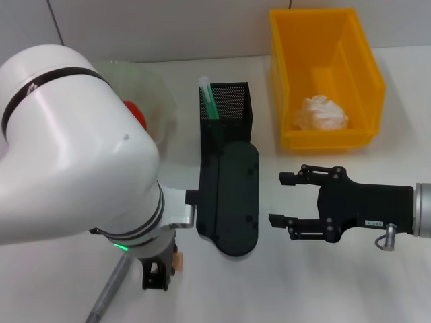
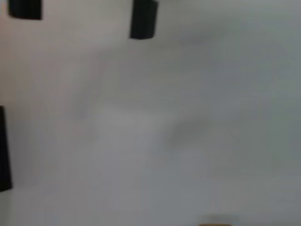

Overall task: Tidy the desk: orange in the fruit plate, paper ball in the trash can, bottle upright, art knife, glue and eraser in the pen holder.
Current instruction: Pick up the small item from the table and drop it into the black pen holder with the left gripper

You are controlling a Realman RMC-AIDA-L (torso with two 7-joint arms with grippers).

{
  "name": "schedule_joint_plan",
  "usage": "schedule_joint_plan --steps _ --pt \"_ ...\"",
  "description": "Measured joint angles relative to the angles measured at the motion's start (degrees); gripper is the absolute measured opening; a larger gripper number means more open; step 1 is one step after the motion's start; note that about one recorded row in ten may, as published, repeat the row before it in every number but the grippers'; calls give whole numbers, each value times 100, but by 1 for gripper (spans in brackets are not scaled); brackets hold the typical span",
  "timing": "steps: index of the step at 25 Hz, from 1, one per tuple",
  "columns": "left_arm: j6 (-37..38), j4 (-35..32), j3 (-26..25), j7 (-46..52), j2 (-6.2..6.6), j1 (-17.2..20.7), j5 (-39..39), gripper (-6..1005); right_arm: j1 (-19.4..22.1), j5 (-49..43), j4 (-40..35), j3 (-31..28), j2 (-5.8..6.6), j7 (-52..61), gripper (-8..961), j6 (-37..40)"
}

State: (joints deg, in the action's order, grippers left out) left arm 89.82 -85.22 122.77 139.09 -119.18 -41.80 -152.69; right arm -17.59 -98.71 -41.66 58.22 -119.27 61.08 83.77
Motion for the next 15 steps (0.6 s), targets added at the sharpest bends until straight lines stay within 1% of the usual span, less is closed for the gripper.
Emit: schedule_joint_plan --steps 1,9,15 --pt "-109 -14 -3 34 0 18 -136 271 11 1 0 -22 0 -7 762 12" --pt "-394 -3 -108 66 0 61 -342 271 90 2 -21 -85 12 -24 762 82" --pt "-492 -52 -165 33 1 117 -312 271 106 2 -22 -92 16 -26 762 86"
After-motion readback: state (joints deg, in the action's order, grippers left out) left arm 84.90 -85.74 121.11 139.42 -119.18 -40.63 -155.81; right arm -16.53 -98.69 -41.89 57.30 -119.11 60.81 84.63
